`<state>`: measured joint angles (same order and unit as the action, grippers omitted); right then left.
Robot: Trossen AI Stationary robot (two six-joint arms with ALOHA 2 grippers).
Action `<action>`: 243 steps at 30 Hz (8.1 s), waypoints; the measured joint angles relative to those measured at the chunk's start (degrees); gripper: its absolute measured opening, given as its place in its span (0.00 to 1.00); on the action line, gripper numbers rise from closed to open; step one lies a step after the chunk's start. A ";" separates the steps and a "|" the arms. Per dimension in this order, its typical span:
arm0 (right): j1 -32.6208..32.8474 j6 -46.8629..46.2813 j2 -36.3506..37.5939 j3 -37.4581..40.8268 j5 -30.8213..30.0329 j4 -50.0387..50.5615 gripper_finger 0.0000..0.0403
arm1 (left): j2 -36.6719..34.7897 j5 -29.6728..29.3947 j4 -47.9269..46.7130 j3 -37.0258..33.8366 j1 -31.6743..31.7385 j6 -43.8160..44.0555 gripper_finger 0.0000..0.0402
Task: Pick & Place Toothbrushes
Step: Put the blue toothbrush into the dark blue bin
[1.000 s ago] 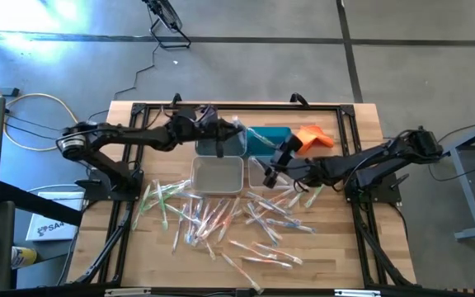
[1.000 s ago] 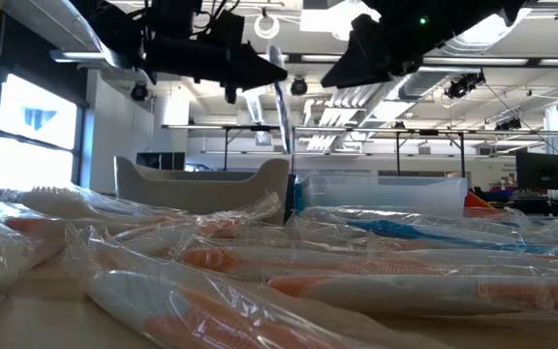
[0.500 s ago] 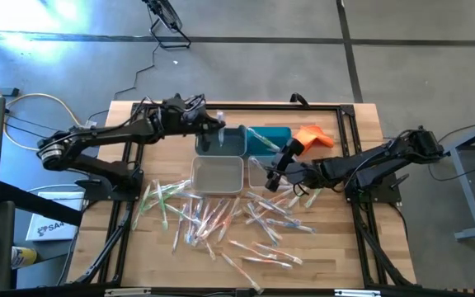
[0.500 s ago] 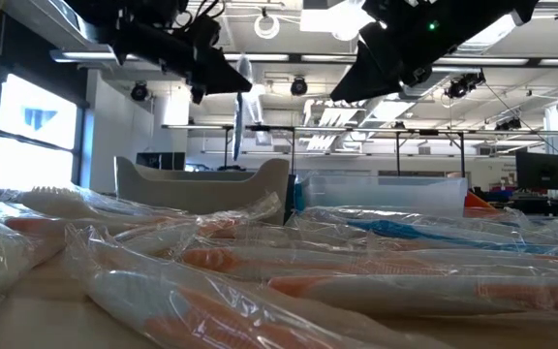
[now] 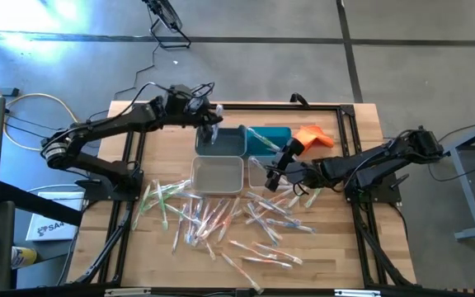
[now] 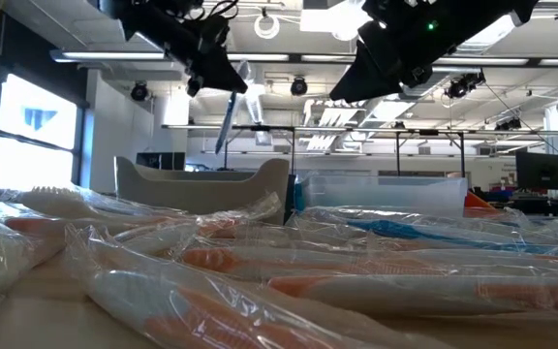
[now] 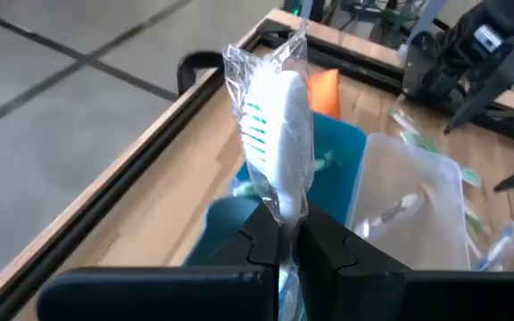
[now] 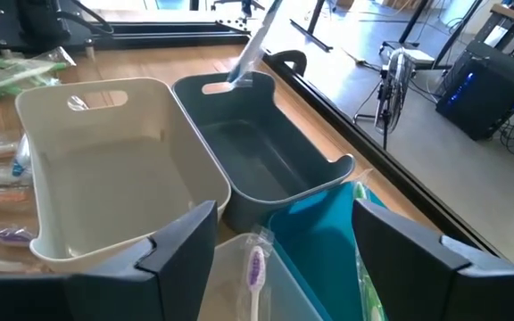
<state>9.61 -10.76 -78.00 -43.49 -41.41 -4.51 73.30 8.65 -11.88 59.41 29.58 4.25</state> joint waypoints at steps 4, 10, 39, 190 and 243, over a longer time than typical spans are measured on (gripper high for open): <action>0.00 0.00 0.00 0.02 0.00 0.00 0.63 | 1.98 -0.22 -0.84 0.69 0.07 -0.47 0.03; 0.00 0.02 0.00 0.02 0.00 0.00 0.63 | 5.53 -0.49 -2.71 0.73 0.02 -1.01 0.03; 0.00 -1.46 -0.02 0.02 0.02 -0.09 0.63 | 16.61 -0.15 -3.72 0.75 0.02 0.76 0.08; 0.80 5.24 -0.04 0.02 4.07 -0.83 0.61 | -47.87 11.36 10.21 -34.90 -11.26 -5.05 0.01; 0.71 -1.78 0.02 -13.73 7.74 23.55 0.60 | -47.87 11.15 9.69 -34.81 -11.24 -7.43 0.01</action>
<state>10.32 -12.54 -77.97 -57.22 -33.67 19.03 25.43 19.80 -2.19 24.60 18.34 -3.18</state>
